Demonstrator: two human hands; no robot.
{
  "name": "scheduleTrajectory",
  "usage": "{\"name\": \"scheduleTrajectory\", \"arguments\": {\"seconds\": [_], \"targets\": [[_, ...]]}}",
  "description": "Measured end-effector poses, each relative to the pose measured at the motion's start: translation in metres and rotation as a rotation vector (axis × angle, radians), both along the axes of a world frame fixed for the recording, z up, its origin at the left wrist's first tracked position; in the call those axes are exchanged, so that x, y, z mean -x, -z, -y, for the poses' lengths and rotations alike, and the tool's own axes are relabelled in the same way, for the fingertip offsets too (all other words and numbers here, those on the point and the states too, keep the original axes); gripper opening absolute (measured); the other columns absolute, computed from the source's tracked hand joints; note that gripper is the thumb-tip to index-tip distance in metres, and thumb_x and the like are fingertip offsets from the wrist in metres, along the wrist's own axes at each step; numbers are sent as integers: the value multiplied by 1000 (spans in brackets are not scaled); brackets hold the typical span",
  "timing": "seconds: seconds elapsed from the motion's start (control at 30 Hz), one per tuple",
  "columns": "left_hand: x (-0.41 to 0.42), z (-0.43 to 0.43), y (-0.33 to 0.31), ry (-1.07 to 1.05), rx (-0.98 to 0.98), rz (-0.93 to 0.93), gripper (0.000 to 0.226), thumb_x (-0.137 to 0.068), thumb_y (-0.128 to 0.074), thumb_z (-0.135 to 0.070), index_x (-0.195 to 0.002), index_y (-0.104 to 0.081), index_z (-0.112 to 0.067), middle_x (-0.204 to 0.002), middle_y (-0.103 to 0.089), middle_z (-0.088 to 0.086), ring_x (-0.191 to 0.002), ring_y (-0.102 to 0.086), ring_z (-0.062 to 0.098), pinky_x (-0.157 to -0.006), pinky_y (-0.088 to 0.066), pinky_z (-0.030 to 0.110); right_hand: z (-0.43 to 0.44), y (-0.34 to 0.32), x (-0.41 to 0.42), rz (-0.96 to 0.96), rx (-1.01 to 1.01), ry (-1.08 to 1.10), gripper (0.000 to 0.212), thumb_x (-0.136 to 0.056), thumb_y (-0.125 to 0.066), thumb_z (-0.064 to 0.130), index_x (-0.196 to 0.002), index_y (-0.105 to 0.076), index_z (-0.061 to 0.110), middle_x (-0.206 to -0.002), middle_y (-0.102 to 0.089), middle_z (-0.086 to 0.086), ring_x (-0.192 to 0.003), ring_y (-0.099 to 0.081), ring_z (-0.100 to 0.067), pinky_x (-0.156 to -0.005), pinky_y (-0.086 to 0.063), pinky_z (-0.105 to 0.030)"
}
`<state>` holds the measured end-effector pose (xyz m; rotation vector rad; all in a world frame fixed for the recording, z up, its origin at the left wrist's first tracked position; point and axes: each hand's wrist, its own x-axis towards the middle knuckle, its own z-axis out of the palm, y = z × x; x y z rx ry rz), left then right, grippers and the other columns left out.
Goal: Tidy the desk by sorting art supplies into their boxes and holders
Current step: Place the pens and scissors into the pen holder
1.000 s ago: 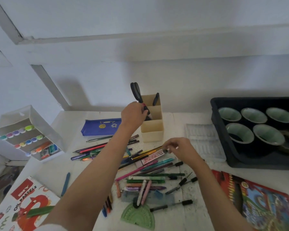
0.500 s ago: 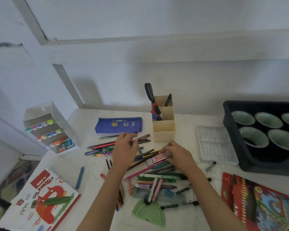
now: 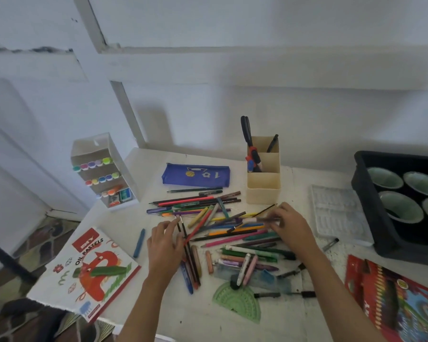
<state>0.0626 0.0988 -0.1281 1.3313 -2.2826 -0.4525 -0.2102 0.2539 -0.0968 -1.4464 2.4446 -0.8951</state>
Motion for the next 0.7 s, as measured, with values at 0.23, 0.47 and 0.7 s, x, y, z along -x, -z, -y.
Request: {"name": "scheduleTrajectory", "arguments": {"seconds": [0.23,0.47,0.7], "targets": [[-2,-4,-2,71,-40,46,68,-86,-14,-49,-128,-56,-17,-124,-55,3,-117,-43,19,-97,-31,34,25,-42,5,119,260,21,13,-87,-64,12,-99,-59,14,-79,-58,2,-58,-57,-10,-55,-43,-12],[-3,-2,1,53,-44,70,68,-85,-12,-53,-130,-53,-21,-126,-52,-1,-118,-41,16,-97,-31,33,63,-68,26,49,485,172,15,-93,-55,15,-90,-63,3,-80,-67,-7,-68,-61,-18,-64,-48,-23],[-5,-2,1,55,-65,91,69,-84,-10,-52,-133,-48,-24,-130,-49,-5,-121,-37,12,-100,-29,31,93,-62,42,-51,268,255,41,-98,-43,30,-67,-56,7,-63,-61,-13,-50,-48,-20,-46,-31,-24]]}}
